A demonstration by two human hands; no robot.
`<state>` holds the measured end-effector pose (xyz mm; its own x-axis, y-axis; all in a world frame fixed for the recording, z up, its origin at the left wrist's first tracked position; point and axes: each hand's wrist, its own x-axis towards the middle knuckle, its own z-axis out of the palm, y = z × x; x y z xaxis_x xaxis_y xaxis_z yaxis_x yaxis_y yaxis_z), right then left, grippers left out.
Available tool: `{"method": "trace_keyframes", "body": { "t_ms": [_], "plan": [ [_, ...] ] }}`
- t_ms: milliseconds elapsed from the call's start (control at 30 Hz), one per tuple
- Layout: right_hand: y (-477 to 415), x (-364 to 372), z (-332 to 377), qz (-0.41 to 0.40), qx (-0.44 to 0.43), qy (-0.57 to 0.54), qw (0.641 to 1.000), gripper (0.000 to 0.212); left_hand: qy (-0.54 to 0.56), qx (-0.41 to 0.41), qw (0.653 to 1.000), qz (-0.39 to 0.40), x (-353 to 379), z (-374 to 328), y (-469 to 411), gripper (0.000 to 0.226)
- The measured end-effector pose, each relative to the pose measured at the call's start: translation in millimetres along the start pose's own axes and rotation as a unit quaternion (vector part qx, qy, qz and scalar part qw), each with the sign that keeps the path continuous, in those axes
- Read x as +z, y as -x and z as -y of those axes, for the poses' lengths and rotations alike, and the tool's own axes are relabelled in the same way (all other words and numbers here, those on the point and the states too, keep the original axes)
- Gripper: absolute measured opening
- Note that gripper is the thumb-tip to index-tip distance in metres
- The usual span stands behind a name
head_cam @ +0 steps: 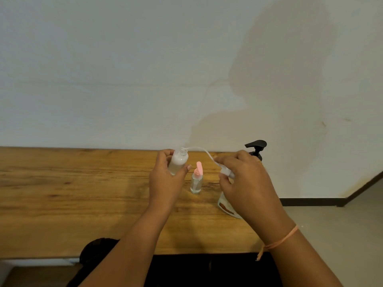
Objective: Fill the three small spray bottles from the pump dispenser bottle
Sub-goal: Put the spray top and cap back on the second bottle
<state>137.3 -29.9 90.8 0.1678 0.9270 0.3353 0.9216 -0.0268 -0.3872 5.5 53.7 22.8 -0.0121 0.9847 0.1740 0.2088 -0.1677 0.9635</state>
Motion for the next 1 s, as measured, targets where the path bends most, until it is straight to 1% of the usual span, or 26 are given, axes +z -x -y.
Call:
{"method": "trace_keyframes", "body": {
  "t_ms": [167,300,400,500,600,733,833,900,1000],
  "plan": [
    [-0.2,-5.5,4.3,0.015,-0.010,0.047,0.999,0.040,-0.019,0.012,1.000,0.010,1.1,-1.0,1.1,0.039],
    [-2.8,-10.9,9.8,0.020,-0.047,0.048,0.998,0.039,-0.065,0.045,0.996,0.047,4.8,-1.8,6.0,0.037],
    [-7.8,-14.7,6.3,0.040,-0.046,-0.012,0.998,0.038,-0.067,0.059,0.992,0.083,9.7,-0.8,10.9,0.035],
    [-11.7,-14.5,0.2,0.025,-0.014,-0.091,0.995,0.022,-0.066,0.064,0.990,0.106,13.9,-0.5,11.9,0.036],
    [-14.1,-11.6,-8.7,0.046,0.002,-0.143,0.989,0.020,-0.046,0.055,0.989,0.127,15.9,-1.8,11.8,0.036],
    [-14.3,-11.3,-16.3,0.123,-0.006,-0.110,0.986,0.023,-0.045,0.060,0.982,0.172,17.1,-2.4,14.1,0.034],
    [-14.8,-11.5,-14.7,0.116,-0.013,-0.079,0.990,0.024,-0.041,0.055,0.978,0.196,17.9,-3.0,15.5,0.033],
    [-15.4,-11.4,-12.9,0.109,-0.015,-0.070,0.991,0.024,-0.039,0.059,0.978,0.196,17.7,-2.5,15.0,0.034],
    [-15.9,-10.9,-11.9,0.121,-0.009,-0.055,0.991,0.026,-0.037,0.058,0.979,0.194,16.6,-3.3,15.1,0.035]
  ]
}}
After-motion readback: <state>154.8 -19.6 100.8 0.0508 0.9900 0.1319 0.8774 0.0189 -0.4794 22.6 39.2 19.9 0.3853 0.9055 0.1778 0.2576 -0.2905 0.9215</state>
